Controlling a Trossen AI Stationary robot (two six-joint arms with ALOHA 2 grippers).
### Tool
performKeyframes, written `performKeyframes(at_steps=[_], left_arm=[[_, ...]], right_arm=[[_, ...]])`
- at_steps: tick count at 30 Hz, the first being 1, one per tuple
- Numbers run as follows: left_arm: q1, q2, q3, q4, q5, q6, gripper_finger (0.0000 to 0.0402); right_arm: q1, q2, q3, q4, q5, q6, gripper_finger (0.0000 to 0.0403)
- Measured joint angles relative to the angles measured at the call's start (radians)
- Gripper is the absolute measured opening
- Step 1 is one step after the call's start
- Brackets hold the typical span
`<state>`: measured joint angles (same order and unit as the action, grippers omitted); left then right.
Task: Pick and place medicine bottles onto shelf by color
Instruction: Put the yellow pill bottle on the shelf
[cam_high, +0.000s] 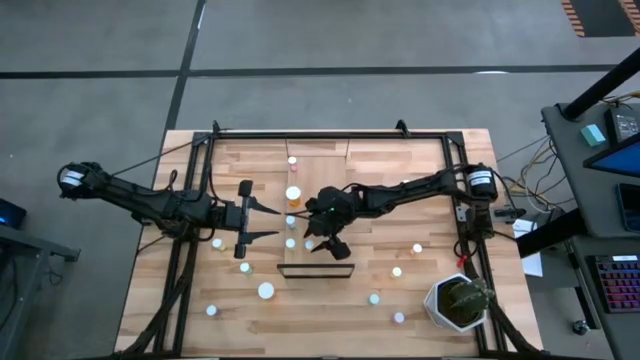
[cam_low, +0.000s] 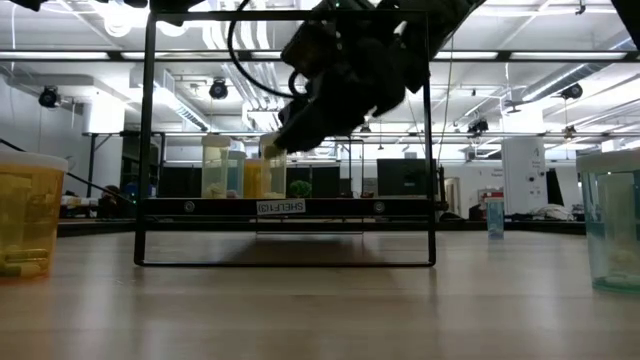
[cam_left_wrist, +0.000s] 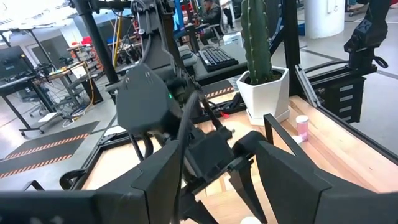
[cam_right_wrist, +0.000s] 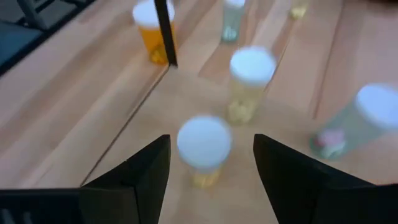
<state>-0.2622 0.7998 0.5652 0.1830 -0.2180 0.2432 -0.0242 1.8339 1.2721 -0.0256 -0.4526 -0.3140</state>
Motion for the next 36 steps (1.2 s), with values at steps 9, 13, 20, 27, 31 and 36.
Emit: performKeyframes(at_steps=[9,13,20,27,31,36], left_arm=[[0.000,0.000,0.000,0.000,0.000,0.000,0.0194],[0.000,0.000,0.000,-0.002,0.000,0.000,0.0194],[0.000,0.000,0.000,-0.002,0.000,0.000,0.0194],[0.000,0.000,0.000,-0.006,0.000,0.000,0.0194],[0.000,0.000,0.000,-0.004,0.000,0.000,0.0194],[0.000,-0.003,0.000,-0.004,-0.009,0.000,0.0194]], right_arm=[[0.000,-0.001,0.010,-0.006,0.000,0.000,0.0167],[0.000,-0.001,0.010,-0.008,-0.001,0.005,0.0128],[0.000,-0.023,0.011,-0.028,-0.001,0.028,0.0106],[-0.031,-0.110,0.012,-0.062,0.010,0.048,0.0114],[-0.092,-0.193,0.017,-0.115,0.090,0.069,0.0111],[-0.175,-0.259,0.017,-0.118,0.164,0.123,0.0111]])
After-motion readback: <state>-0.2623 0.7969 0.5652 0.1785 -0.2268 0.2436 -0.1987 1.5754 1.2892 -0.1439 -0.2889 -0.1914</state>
